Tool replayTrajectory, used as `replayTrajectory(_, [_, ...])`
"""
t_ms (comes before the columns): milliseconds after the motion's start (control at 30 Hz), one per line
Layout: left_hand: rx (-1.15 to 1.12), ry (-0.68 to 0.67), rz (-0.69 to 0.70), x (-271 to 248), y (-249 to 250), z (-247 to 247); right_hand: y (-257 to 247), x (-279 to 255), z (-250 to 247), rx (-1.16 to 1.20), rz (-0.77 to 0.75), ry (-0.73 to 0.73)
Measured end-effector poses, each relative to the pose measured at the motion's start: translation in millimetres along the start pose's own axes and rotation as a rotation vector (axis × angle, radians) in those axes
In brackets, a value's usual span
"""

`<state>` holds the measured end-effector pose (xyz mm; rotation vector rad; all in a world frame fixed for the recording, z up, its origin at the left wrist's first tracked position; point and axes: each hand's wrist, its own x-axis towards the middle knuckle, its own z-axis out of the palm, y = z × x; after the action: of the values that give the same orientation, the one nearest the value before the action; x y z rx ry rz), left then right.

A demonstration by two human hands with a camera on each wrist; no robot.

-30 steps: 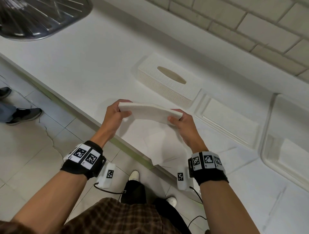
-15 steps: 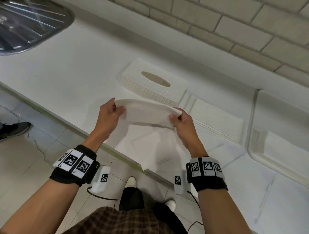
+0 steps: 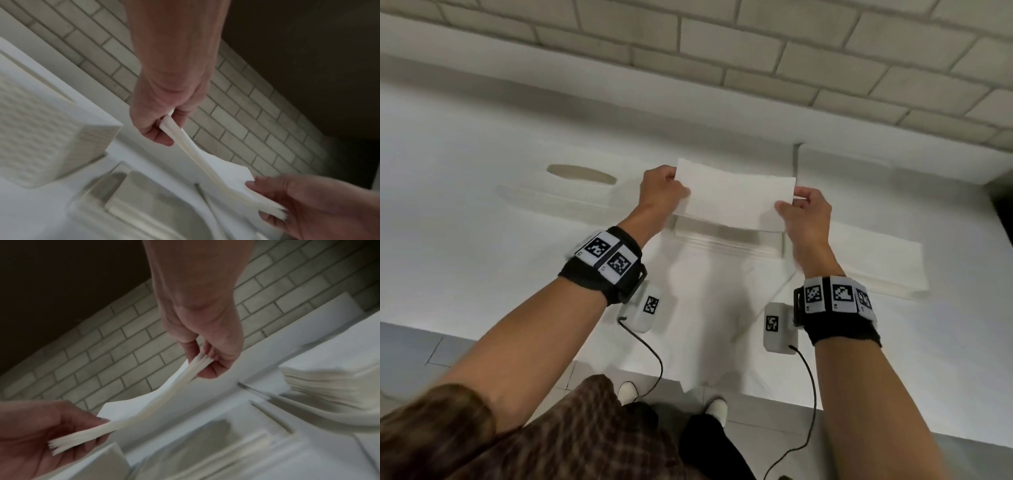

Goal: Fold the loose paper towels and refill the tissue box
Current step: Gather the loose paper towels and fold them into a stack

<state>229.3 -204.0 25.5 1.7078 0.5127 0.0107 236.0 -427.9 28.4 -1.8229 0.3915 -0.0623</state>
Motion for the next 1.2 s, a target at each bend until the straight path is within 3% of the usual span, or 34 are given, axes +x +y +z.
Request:
replayTrajectory(233, [0.210,0.062,-0.014,19.1,-28.7,26.5,26.1,22.1,12.4,-0.167,0.086,0.000])
replayTrajectory(533, [0.269,0.069,0.019,32.3,-45.1,40.0,47.9,33.6,17.2,-0.257,0.096,0.019])
replayTrajectory(800, [0.705,0.040,0.137,30.1,-55.7,41.3,64.7,31.1,25.1,-0.546,0.001,-0.003])
replayTrajectory(933, [0.460,0.083,0.190,13.7,-36.3,9.8,51.7,19.4,26.9,-0.496,-0.131,0.091])
replayTrajectory(1000, [0.267,0.102,0.164,-0.3,-29.6,-17.6,37.6,7.0,33.7,-0.443,-0.198,0.062])
replayTrajectory(1100, [-0.012,0.152,0.090,-25.2,-28.2,-69.0,17.8,-25.3,64.8,-0.378,-0.289,-0.128])
replayTrajectory(1200, [-0.109,0.204,0.036,-49.2,-39.0,-111.9,13.0,-63.7,106.8,-0.422,-0.305,-0.376])
